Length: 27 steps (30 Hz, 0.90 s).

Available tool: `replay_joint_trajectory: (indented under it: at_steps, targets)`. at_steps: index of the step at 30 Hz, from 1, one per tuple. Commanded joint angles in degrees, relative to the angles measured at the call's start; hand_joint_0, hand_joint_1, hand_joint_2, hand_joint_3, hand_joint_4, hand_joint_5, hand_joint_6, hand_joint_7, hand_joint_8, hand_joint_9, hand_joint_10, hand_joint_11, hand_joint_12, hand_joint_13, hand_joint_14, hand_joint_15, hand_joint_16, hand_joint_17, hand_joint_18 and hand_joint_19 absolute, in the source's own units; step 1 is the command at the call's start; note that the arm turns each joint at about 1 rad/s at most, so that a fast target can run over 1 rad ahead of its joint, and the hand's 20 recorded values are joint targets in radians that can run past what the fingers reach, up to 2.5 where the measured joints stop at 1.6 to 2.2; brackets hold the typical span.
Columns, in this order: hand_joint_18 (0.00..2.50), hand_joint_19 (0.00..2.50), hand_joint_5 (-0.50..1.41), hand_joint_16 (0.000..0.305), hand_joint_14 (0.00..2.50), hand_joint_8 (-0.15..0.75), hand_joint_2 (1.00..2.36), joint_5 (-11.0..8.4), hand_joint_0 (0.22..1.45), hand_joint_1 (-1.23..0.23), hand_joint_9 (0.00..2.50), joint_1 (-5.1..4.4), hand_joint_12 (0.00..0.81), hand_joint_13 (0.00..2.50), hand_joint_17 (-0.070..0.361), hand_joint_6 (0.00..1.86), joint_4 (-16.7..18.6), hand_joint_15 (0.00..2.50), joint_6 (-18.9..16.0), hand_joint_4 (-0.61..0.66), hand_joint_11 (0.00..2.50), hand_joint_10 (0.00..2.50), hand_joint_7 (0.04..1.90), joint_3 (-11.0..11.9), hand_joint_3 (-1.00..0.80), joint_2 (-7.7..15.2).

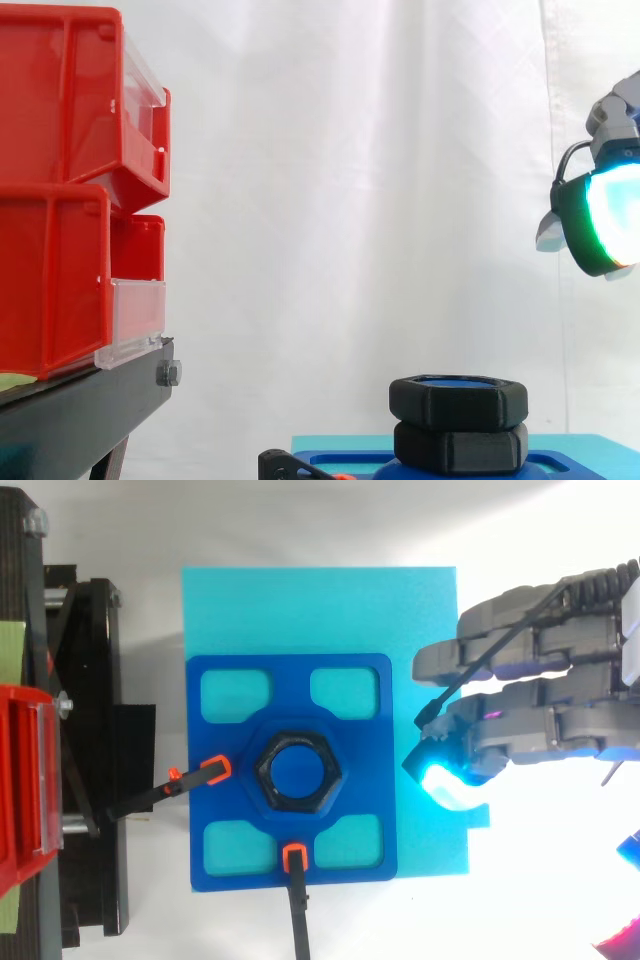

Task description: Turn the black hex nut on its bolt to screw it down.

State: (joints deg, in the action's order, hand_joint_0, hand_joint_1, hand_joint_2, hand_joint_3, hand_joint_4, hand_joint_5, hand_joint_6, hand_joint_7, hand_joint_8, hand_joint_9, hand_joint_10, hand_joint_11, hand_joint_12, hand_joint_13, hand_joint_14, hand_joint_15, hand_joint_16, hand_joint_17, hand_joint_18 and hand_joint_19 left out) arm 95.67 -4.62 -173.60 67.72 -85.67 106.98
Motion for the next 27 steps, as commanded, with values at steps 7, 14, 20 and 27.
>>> replay_joint_trajectory:
  at_steps: [7,14,20,27]
  targets:
    - [0.34,0.35,-0.15,0.055,0.0,0.281,1.0,0.13,0.46,-0.43,0.69,-0.12,0.396,0.4,0.124,0.5,0.5,0.0,-3.2,0.27,0.04,0.0,0.96,0.1,-0.5,0.0]
    - [0.34,0.34,-0.15,0.055,0.0,0.278,1.0,-0.04,0.46,-0.43,0.68,0.14,0.396,0.41,0.124,0.5,0.8,0.0,-3.0,0.27,0.04,0.0,0.96,0.0,-0.5,0.1]
    - [0.31,0.34,-0.16,0.056,0.0,0.269,1.0,-0.04,0.46,-0.44,0.66,0.14,0.396,0.38,0.126,0.5,0.7,0.0,-3.0,0.26,0.04,0.0,0.96,0.0,-0.5,0.0]
    - [0.27,0.34,-0.17,0.058,0.0,0.271,1.0,-0.04,0.46,-0.45,0.6,0.14,0.403,0.34,0.131,0.5,0.8,0.0,-3.0,0.25,0.03,0.0,0.95,0.0,-0.5,0.0]
